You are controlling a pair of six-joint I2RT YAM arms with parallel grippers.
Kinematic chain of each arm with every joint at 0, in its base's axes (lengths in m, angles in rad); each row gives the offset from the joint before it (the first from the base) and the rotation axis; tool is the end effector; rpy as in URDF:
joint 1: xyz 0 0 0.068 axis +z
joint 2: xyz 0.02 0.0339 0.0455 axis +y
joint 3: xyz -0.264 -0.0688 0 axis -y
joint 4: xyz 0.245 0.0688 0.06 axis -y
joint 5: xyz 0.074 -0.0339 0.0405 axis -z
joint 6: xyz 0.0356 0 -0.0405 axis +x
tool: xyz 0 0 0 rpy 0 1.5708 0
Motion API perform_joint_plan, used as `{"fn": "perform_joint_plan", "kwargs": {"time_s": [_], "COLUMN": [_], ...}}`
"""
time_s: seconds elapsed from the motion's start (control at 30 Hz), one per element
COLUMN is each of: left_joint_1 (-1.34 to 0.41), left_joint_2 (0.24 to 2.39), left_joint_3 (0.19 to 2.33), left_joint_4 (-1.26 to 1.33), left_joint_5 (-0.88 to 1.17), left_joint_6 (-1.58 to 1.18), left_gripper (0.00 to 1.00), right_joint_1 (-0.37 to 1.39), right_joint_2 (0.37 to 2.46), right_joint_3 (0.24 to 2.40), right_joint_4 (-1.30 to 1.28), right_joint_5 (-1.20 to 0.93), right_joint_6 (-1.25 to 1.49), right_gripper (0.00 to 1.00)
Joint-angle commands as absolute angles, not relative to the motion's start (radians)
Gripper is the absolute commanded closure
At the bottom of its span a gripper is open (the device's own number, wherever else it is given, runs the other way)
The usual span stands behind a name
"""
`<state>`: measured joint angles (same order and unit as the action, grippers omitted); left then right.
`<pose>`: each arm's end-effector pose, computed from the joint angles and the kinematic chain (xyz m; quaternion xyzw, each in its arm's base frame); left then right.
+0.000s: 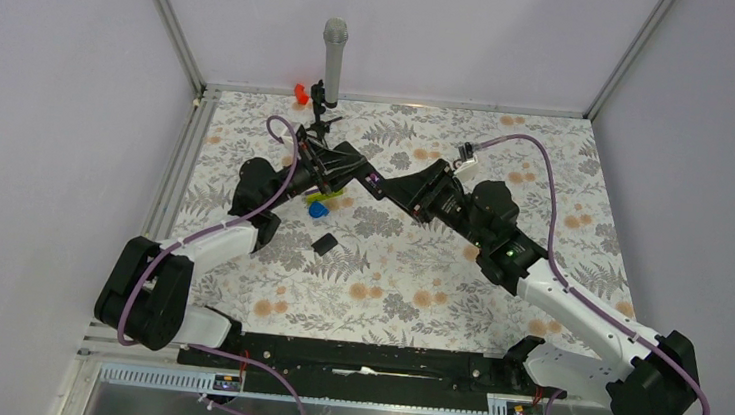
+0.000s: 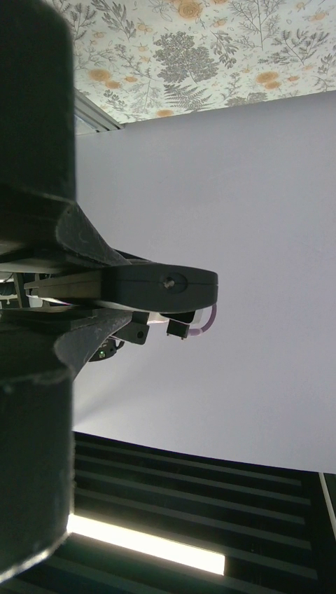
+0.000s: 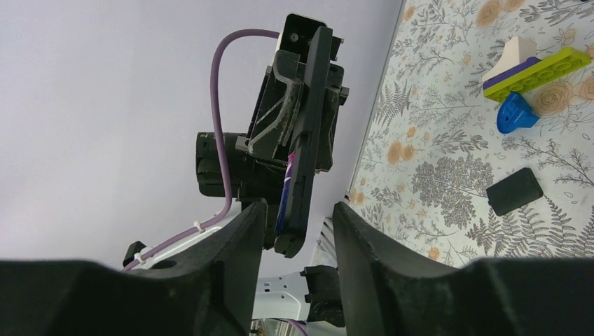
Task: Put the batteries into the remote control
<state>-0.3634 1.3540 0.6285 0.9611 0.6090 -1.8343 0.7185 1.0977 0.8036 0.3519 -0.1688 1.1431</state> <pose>0.2607 -0.1209 0.2777 -0.2217 0.5959 -0.7517 0.1753 0.1922 0.1760 0.3412 0.0842 0.6815 0.6158 0.3863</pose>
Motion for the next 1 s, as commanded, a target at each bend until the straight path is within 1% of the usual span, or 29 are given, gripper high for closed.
{"fn": "perform_joint_plan", "kwargs": {"time_s": [0.0,0.07,0.13,0.23,0.3,0.37,0.53,0.6,0.63,0.67,0.7,0.73,0.87,0.9,0.97], "left_joint_1": [-0.367,-0.366,-0.367,-0.367,-0.367,-0.367,-0.367,-0.367,-0.367,-0.367,-0.367,-0.366,-0.365,-0.362,-0.358], "left_joint_2": [1.315,1.313,1.306,1.285,1.268,1.252,1.226,1.222,1.22,1.216,1.213,1.21,1.208,1.211,1.215], "left_joint_3": [0.677,0.679,0.68,0.684,0.689,0.694,0.713,0.718,0.721,0.722,0.726,0.73,0.755,0.763,0.78], "left_joint_4": [0.992,0.982,0.968,0.918,0.884,0.855,0.807,0.798,0.794,0.79,0.781,0.762,0.693,0.678,0.646], "left_joint_5": [0.607,0.606,0.606,0.607,0.609,0.612,0.622,0.627,0.629,0.633,0.636,0.638,0.672,0.691,0.727], "left_joint_6": [-1.807,-1.796,-1.777,-1.729,-1.695,-1.666,-1.6,-1.581,-1.573,-1.561,-1.545,-1.524,-1.414,-1.383,-1.322], "left_gripper": [1.0,1.0,1.0,1.0,1.0,1.0,1.0,1.0,1.0,1.0,1.0,1.0,1.0,1.0,1.0], "right_joint_1": [0.725,0.726,0.725,0.725,0.725,0.726,0.725,0.725,0.726,0.725,0.725,0.725,0.725,0.725,0.724], "right_joint_2": [1.097,1.102,1.111,1.131,1.142,1.151,1.163,1.168,1.171,1.173,1.175,1.173,1.14,1.119,1.085], "right_joint_3": [0.842,0.847,0.858,0.882,0.896,0.903,0.9,0.898,0.897,0.898,0.896,0.895,0.864,0.846,0.817], "right_joint_4": [0.373,0.364,0.352,0.318,0.295,0.278,0.253,0.25,0.25,0.251,0.251,0.254,0.298,0.333,0.37], "right_joint_5": [-0.169,-0.171,-0.167,-0.159,-0.151,-0.143,-0.128,-0.13,-0.131,-0.134,-0.136,-0.137,-0.133,-0.13,-0.12], "right_joint_6": [1.119,1.114,1.112,1.101,1.094,1.091,1.093,1.092,1.092,1.092,1.088,1.084,1.057,1.044,1.011], "right_gripper": [0.48,0.45,0.44,0.47,0.51,0.58,0.83,0.88,0.88,0.86,0.82,0.75,0.37,0.3,0.2]}}
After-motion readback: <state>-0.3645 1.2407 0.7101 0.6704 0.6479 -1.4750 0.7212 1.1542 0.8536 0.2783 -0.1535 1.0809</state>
